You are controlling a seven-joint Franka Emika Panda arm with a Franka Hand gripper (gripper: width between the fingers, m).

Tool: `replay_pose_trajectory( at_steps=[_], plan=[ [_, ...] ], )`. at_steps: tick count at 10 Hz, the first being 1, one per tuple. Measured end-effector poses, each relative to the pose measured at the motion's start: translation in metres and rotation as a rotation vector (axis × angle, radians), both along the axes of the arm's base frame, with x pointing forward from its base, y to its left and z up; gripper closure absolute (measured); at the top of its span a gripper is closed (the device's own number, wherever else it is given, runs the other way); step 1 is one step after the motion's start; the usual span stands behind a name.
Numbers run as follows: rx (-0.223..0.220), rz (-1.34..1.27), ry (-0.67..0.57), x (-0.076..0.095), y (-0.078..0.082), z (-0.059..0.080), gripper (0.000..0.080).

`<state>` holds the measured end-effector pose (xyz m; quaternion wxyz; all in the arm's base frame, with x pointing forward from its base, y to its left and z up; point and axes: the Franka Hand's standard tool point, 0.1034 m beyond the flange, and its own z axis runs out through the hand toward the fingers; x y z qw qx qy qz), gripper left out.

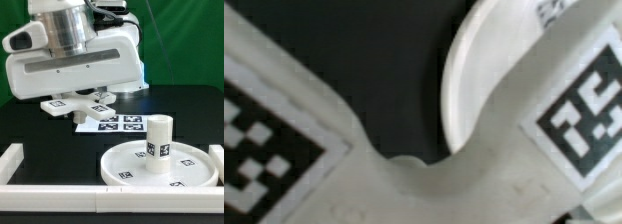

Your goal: Assemble round table

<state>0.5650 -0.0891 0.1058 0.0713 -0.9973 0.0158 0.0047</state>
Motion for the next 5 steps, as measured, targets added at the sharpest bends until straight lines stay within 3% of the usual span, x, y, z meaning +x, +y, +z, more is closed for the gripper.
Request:
replay_pose_trajectory(
  at_steps=[1,3,5],
  plan=[
    [0.002,-0.042,-0.017,-0.005,0.006,0.0,0.0433],
    [0.057,-0.138,-0.012,-0.012,0.057,0.023,0.0433],
    [0.068,-0.181,-0.022,-0.005,0.087,0.042,0.0433]
  ],
)
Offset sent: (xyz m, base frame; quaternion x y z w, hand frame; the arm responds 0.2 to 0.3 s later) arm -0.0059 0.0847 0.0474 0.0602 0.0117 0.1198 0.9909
